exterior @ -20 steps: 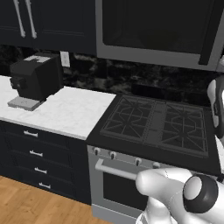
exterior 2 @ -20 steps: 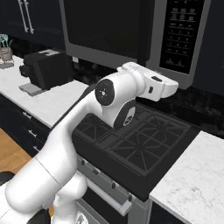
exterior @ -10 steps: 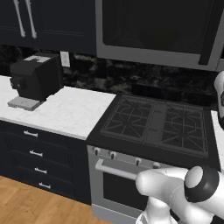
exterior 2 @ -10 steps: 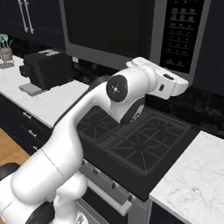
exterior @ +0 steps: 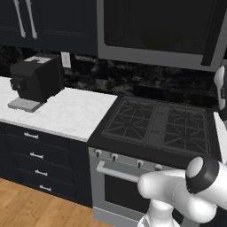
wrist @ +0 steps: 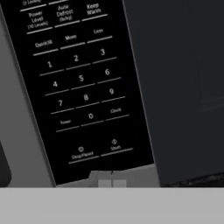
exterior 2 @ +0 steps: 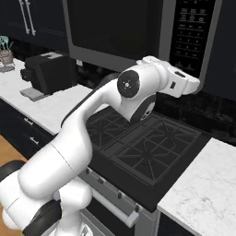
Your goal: Pick the lemon wedge from the sink and place it in the bowl. Then pick the bowl and place it in the microwave. Then close the microwave door and press the start button.
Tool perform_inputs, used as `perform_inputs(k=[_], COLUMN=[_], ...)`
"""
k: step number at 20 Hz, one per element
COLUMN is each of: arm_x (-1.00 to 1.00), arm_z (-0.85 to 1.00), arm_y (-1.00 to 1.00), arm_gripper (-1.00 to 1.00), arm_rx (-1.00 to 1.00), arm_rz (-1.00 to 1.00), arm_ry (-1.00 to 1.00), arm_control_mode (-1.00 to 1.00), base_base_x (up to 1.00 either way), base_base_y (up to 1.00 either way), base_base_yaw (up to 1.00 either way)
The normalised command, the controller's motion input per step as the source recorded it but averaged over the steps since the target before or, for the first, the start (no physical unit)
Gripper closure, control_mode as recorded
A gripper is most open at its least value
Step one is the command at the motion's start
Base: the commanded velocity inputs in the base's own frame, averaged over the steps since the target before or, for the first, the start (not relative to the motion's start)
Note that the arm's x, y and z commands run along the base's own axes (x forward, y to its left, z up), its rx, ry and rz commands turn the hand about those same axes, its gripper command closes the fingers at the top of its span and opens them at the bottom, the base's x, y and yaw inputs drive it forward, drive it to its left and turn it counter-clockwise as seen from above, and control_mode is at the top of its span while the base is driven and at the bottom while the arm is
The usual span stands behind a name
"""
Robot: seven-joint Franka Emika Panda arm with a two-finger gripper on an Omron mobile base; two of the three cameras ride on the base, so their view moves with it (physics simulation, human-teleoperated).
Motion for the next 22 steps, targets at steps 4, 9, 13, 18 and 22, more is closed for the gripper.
perform_inputs(k=[4, 9, 13, 18, 22], arm_x=[0.12, 0.15, 0.25, 0.17, 0.19], arm_z=[0.00, 0.00, 0.00, 0.00, 0.00], arm_y=[-0.18, -0.16, -0.14, -0.15, -0.09], arm_gripper=[1.00, 1.00, 1.00, 1.00, 1.00], arm_rx=[0.02, 0.02, 0.01, 0.01, 0.00], arm_rz=[0.00, 0.00, 0.00, 0.00, 0.00], arm_ry=[0.00, 0.00, 0.00, 0.00, 0.00], arm_control_mode=[-1.00, -1.00, -1.00, -1.00, -1.00], base_base_x=[0.00, 0.00, 0.00, 0.00, 0.00], base_base_y=[0.00, 0.00, 0.00, 0.00, 0.00], base_base_yaw=[0.00, 0.00, 0.00, 0.00, 0.00])
